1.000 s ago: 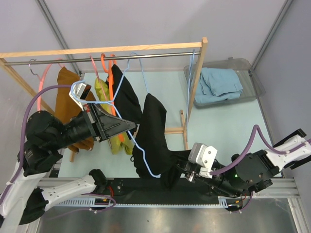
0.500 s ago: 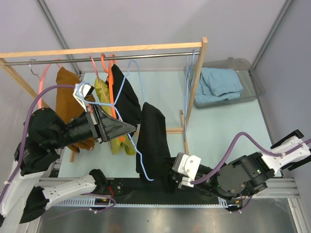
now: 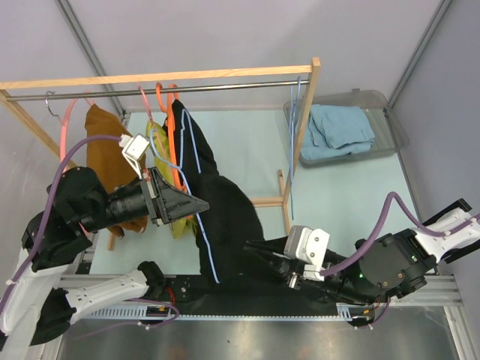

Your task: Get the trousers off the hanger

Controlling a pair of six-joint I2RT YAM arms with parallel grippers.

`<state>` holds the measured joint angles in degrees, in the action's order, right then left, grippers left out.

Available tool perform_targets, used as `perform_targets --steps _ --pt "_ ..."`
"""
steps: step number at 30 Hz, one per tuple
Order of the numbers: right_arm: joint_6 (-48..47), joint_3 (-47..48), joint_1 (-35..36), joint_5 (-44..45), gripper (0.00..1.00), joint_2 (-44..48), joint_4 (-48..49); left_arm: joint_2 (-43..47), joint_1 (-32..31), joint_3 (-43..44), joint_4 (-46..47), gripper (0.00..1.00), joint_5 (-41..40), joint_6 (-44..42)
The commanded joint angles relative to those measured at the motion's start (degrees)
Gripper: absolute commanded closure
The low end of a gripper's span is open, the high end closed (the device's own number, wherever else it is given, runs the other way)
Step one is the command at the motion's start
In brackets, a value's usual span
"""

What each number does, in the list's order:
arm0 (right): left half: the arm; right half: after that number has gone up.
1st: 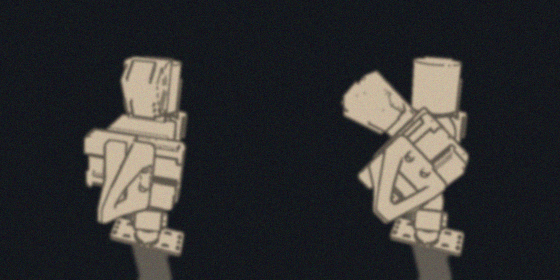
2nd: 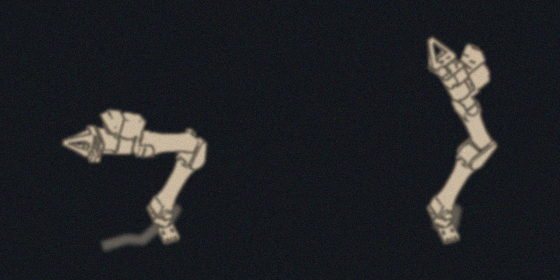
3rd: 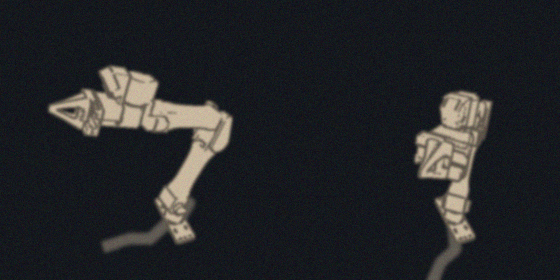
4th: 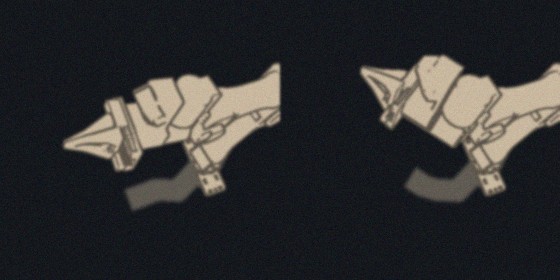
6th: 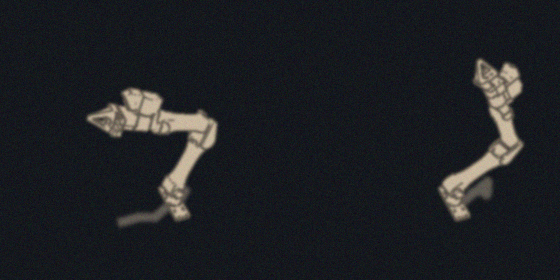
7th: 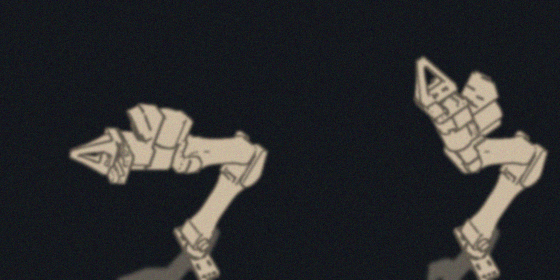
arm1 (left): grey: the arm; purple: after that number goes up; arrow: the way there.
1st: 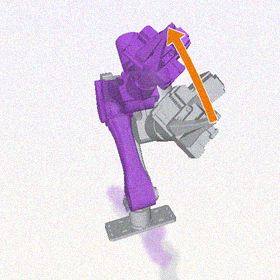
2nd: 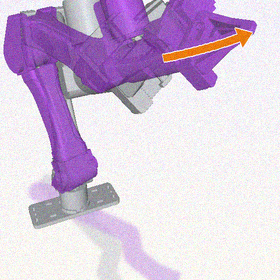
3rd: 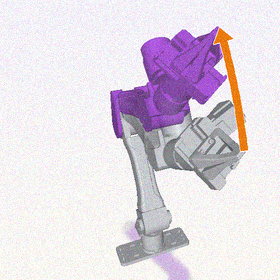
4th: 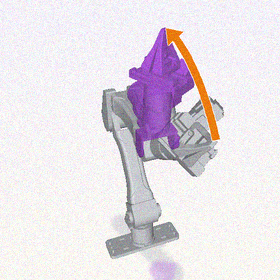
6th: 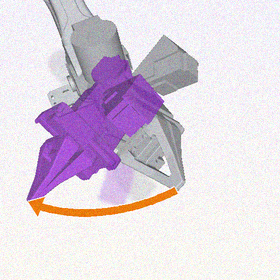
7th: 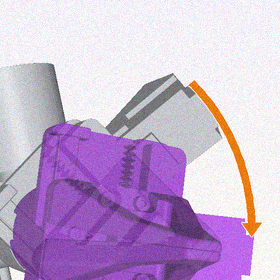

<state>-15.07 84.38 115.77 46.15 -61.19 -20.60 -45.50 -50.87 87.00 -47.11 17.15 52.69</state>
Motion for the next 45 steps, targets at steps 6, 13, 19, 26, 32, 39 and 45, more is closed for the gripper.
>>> perform_targets --steps 6,13,19,26,32,39,45 --pt "2.0 1.1 0.0 -1.6 0.45 -0.5 0.7 0.1 -0.1 1.4 4.4 1.0 1.6 -1.1" --pt "8.6 -6.7 -0.2 -7.7 0.13 0.5 -0.6 -2.1 -0.1 3.3 7.3 1.0 2.4 1.2" --pt "13.0 -7.4 -3.0 -5.8 0.14 -2.4 -3.4 -3.2 -0.1 3.0 9.3 1.0 3.6 2.1" --pt "14.8 -9.1 -7.7 -7.6 0.25 -3.7 -3.0 -3.3 -0.1 3.8 9.3 1.0 3.9 2.2" --pt "14.8 -10.2 -10.9 -11.7 0.38 -2.6 -3.0 -3.3 -0.1 4.1 9.2 1.0 4.6 2.2" --pt "14.8 -11.5 -12.1 -12.3 0.54 -1.4 -3.7 -3.5 -0.1 4.2 9.2 1.0 4.8 1.9" --pt "16.2 -12.5 -13.0 -12.2 0.67 -0.7 -3.7 -3.5 -0.1 4.4 9.1 1.0 4.9 2.0"
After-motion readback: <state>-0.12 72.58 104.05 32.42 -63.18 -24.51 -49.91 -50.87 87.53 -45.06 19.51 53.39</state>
